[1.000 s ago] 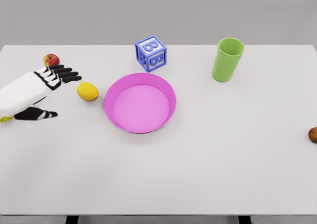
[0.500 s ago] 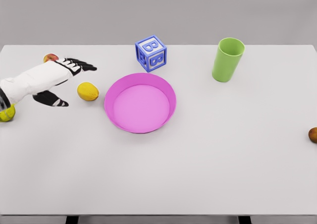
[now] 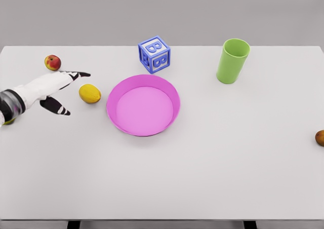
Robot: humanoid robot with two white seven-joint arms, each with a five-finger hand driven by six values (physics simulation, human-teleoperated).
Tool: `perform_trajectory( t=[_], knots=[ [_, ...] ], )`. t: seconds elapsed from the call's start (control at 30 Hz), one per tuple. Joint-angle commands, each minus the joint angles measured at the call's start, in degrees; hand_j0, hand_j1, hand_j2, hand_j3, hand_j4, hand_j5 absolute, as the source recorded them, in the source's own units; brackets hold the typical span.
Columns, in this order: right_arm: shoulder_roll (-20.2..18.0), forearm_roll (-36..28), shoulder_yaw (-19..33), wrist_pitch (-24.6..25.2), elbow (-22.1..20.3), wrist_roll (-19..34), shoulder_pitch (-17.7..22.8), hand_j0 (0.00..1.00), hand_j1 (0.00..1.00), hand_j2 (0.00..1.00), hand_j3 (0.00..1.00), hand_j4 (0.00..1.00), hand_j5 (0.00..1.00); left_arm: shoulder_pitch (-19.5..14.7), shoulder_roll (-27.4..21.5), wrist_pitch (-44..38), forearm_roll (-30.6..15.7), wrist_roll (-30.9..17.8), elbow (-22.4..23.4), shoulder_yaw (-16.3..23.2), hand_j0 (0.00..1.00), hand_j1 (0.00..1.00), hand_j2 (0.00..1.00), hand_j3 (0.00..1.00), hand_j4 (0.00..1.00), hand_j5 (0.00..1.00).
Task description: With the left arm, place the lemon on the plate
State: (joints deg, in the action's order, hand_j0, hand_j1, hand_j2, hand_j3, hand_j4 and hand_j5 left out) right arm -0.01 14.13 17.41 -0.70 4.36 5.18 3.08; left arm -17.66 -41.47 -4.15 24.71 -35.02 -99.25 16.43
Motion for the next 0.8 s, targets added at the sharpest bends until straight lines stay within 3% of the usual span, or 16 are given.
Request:
perform_trajectory(
  t=[0.0,0.17,0.33,0.6,0.77],
  knots=[
    [0.01,0.02,-0.01,0.00,-0.06,0.01,0.00,1.00,1.00,1.00,1.00,1.00,1.00,0.00,-0.02,-0.16,1.65,0.02,0.11,0.88,1.00,1.00,1.00,1.00,1.00,1.00],
    [0.01,0.02,-0.01,0.00,0.03,0.01,0.00,1.00,1.00,1.00,1.00,1.00,1.00,-2.11,0.24,-0.16,5.35,0.02,0.99,4.04,1.00,1.00,1.00,1.00,1.00,1.00],
    [0.01,0.02,-0.01,0.00,-0.06,0.01,0.00,1.00,1.00,1.00,1.00,1.00,1.00,-2.64,3.41,-0.07,9.65,0.02,2.04,4.40,0.98,0.98,0.98,0.98,0.98,0.98],
    [0.01,0.02,-0.01,0.00,0.03,0.01,0.00,1.00,1.00,1.00,1.00,1.00,1.00,-6.50,5.08,0.28,9.74,0.02,7.49,7.30,0.98,0.98,0.98,0.98,0.98,0.98],
    [0.01,-0.07,-0.01,0.00,0.03,0.01,0.00,1.00,1.00,1.00,1.00,1.00,1.00,-6.68,5.43,0.28,9.74,0.02,8.37,7.82,0.98,0.98,0.98,0.98,0.98,0.98]
  ],
)
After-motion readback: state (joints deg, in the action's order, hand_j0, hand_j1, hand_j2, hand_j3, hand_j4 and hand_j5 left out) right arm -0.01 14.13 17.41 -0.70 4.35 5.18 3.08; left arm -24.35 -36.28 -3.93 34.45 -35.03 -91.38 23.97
